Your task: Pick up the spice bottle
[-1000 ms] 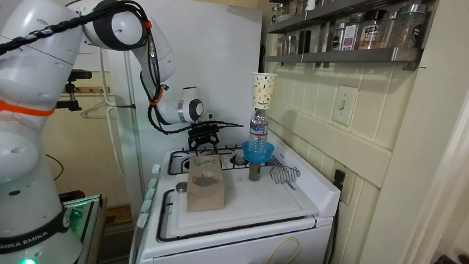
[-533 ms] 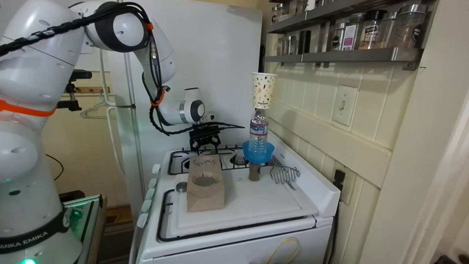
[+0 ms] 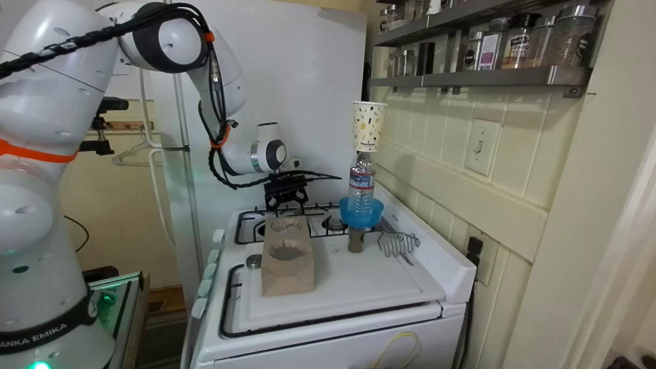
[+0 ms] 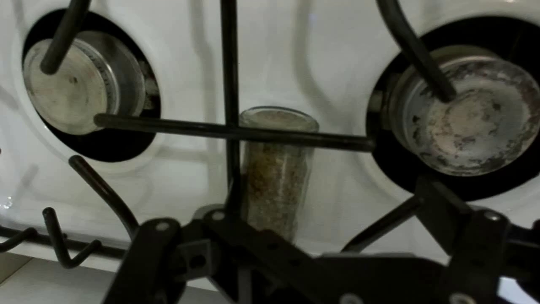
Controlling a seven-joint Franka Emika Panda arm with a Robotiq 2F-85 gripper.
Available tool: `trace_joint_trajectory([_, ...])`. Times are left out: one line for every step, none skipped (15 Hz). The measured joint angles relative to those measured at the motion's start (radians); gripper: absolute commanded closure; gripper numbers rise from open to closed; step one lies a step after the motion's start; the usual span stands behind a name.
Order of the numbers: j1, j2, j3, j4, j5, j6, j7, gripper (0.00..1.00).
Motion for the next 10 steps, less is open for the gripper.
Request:
trace_joint_trajectory([0.000, 0.001, 0.004, 0.000, 0.003, 0.000, 0.000, 0.00])
trace_joint_trajectory([0.000, 0.003, 0.010, -0.001, 0.007, 0.000, 0.001, 0.00])
trace_joint_trajectory([0.000, 0.003, 0.015, -0.001, 0.009, 0.000, 0.004, 0.00])
trace_joint_trajectory([0.000, 0.003, 0.018, -0.001, 0.011, 0.000, 0.008, 0.00])
trace_joint_trajectory([0.001, 0.003, 0.019, -0.001, 0.012, 0.000, 0.019, 0.00])
trace_joint_trajectory([0.001, 0.002, 0.019, 0.000, 0.012, 0.000, 0.020, 0.00])
trace_joint_trajectory([0.000, 0.002, 0.019, 0.000, 0.012, 0.000, 0.020, 0.00])
trace_joint_trajectory([0.000, 0.002, 0.019, 0.000, 0.012, 0.000, 0.020, 0.00])
trace_joint_trajectory([0.000, 0.002, 0.019, 0.000, 0.012, 0.000, 0.020, 0.00])
trace_joint_trajectory([0.000, 0.002, 0.018, 0.000, 0.012, 0.000, 0.020, 0.00])
